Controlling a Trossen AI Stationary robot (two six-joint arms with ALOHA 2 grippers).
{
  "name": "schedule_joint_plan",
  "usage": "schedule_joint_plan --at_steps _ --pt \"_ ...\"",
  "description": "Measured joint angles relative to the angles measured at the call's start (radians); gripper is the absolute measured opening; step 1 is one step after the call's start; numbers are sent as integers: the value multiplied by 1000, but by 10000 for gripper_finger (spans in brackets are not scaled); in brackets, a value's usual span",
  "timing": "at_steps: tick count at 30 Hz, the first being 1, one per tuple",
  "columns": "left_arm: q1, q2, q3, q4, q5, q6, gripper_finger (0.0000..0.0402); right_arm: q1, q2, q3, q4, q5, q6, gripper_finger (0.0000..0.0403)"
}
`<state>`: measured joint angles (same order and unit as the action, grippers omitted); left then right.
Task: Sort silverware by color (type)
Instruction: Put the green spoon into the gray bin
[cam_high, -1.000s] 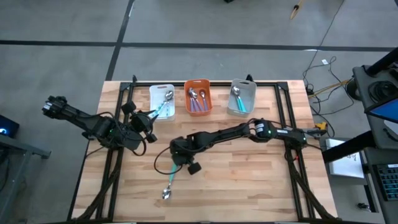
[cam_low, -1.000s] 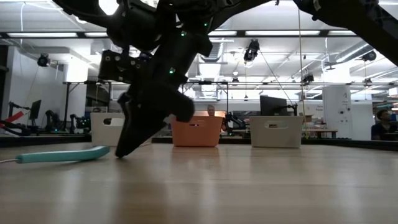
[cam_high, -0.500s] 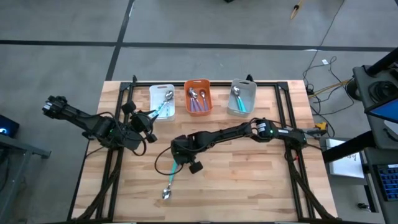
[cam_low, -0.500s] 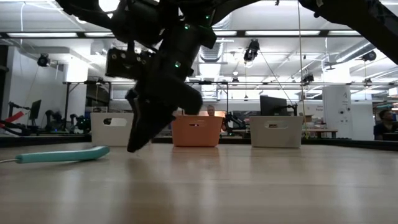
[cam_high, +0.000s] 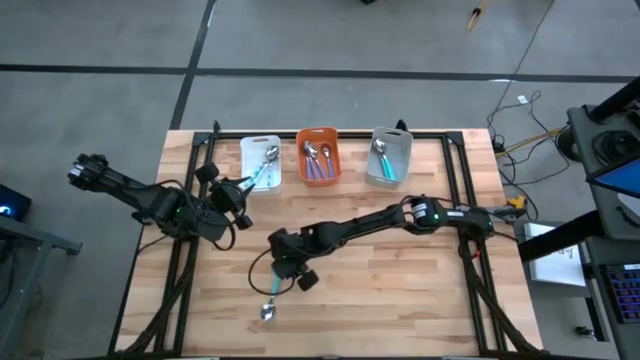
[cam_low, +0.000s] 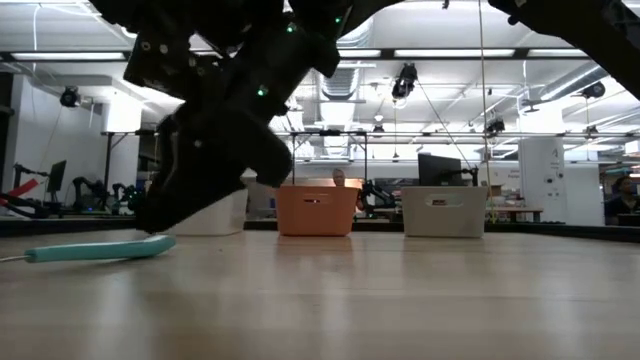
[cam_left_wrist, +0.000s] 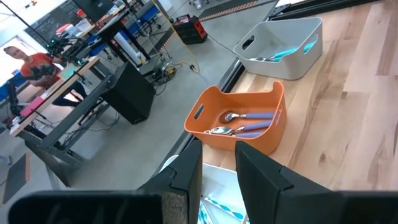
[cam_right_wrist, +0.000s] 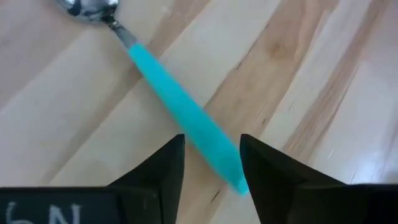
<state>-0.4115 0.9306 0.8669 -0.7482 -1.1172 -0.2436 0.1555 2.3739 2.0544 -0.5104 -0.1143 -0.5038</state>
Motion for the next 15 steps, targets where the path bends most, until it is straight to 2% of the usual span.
schedule_joint_plan --at_steps 6,10,15 --pt "0 1 0 0 0 5 78 -19 21 -3 79 -77 -34 149" --pt "1 8 -2 0 0 8 78 -38 63 -3 121 -86 3 148" --pt "4 18 -2 0 -11 12 78 -49 108 2 152 -151 80 148"
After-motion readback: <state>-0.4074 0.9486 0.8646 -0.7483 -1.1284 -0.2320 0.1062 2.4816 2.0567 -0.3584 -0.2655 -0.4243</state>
